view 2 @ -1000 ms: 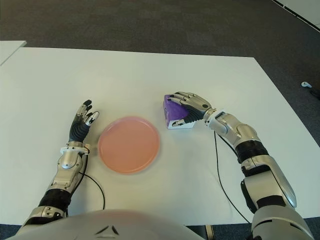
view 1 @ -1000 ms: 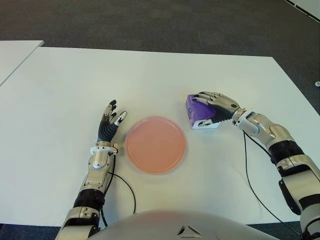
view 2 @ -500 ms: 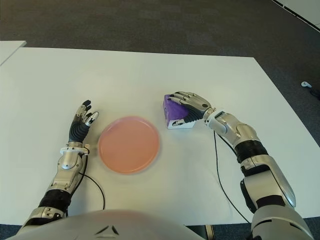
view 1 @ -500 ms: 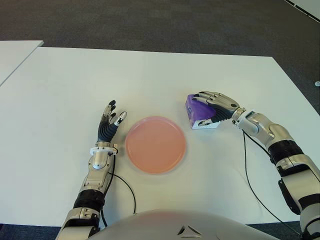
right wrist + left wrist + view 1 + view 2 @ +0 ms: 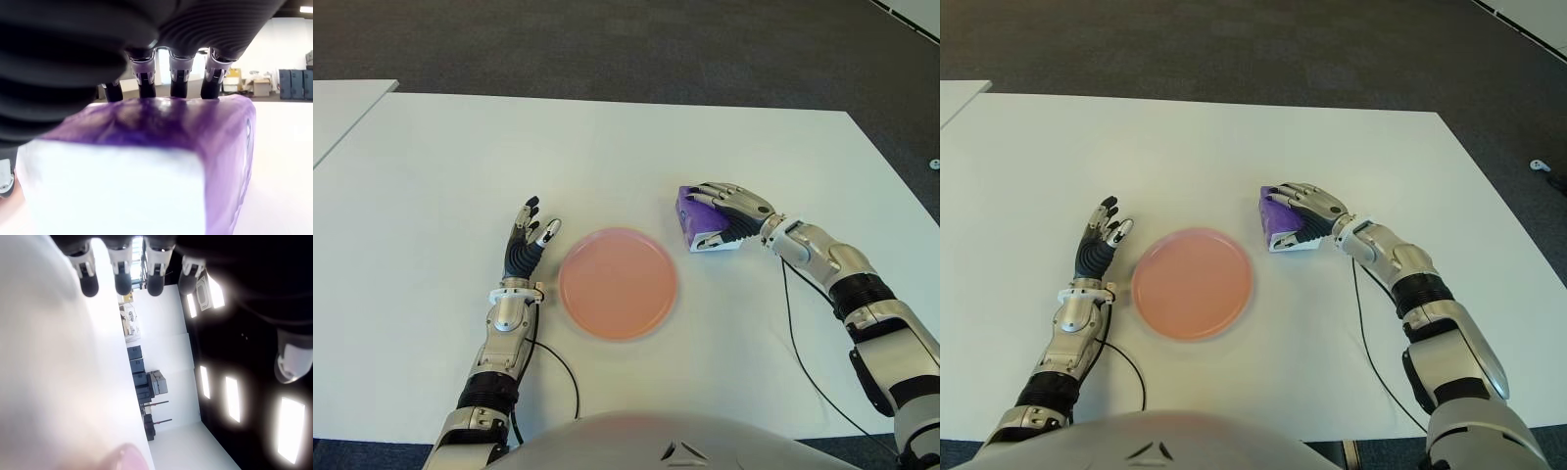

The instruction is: Put the tissue paper into the plate.

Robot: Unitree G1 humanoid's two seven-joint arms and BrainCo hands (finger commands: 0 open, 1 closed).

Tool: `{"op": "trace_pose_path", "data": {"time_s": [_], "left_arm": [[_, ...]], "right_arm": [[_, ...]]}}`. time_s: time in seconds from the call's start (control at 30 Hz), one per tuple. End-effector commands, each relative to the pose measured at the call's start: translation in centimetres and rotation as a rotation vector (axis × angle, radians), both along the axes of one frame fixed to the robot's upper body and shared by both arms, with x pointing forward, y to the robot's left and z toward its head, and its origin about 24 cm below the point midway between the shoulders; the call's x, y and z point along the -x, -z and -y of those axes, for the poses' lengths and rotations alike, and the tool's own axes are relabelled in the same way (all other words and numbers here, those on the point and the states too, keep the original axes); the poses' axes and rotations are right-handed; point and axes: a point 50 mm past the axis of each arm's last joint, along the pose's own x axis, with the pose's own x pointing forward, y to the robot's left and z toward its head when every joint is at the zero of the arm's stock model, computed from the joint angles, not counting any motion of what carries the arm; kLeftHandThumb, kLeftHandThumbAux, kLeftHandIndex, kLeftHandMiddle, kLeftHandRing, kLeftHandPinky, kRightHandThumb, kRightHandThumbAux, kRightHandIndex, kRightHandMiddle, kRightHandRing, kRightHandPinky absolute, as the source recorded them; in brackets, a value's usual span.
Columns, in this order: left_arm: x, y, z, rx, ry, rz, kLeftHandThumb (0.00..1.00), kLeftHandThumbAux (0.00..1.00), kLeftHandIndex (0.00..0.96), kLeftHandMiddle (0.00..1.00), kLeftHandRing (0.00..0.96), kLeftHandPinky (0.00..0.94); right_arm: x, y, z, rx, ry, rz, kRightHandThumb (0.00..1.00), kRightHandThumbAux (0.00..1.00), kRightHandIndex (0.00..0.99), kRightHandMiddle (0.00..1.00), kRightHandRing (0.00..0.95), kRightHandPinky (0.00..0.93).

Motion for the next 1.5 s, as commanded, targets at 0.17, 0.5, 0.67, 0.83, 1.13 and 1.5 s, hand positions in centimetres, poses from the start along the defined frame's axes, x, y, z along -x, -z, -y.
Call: {"op": "trace_pose_path", "data": {"time_s": [0.17,0.5,0.67,0.83,1.13,1.5], "left_arm": [[1.7,2.3,0.0,0.011,-0.027,-0.129,0.0,0.43,0.0,0.0,0.0,0.0],[1.9,2.3,0.0,0.007,-0.02,-0.124,0.0,0.427,0.0,0.0,0.0,0.0],[2.0,2.3,0.0,0.007,-0.015,-0.125,0.0,0.423,0.0,0.0,0.0,0.0],[2.0,2.4,0.0,0.008,-0.018,-0.129,0.0,0.416,0.0,0.0,0.0,0.0],[2.1,2.4,0.0,0.007,-0.013,-0.128,0.0,0.419,0.0,0.0,0.0,0.0],[2.1,2.5,0.0,0.01,-0.016,-0.134,0.0,0.421,0.0,0.0,0.0,0.0]], "right_arm": [[0.2,3.6,0.4,0.059,0.047,-0.03,0.261,0.411,0.0,0.0,0.0,0.0],[0.0,3.9,0.5,0.055,0.046,-0.018,0.267,0.395,0.0,0.0,0.0,0.0],[0.1,4.3,0.6,0.077,0.052,-0.018,0.265,0.392,0.0,0.0,0.0,0.0],[0.6,5.4,0.8,0.115,0.065,-0.026,0.243,0.392,0.0,0.0,0.0,0.0],[1.1,6.4,1.0,0.147,0.063,-0.046,0.22,0.383,0.0,0.0,0.0,0.0],[2.8,9.0,1.1,0.226,0.071,-0.111,0.194,0.387,0.0,0.0,0.0,0.0]]}}
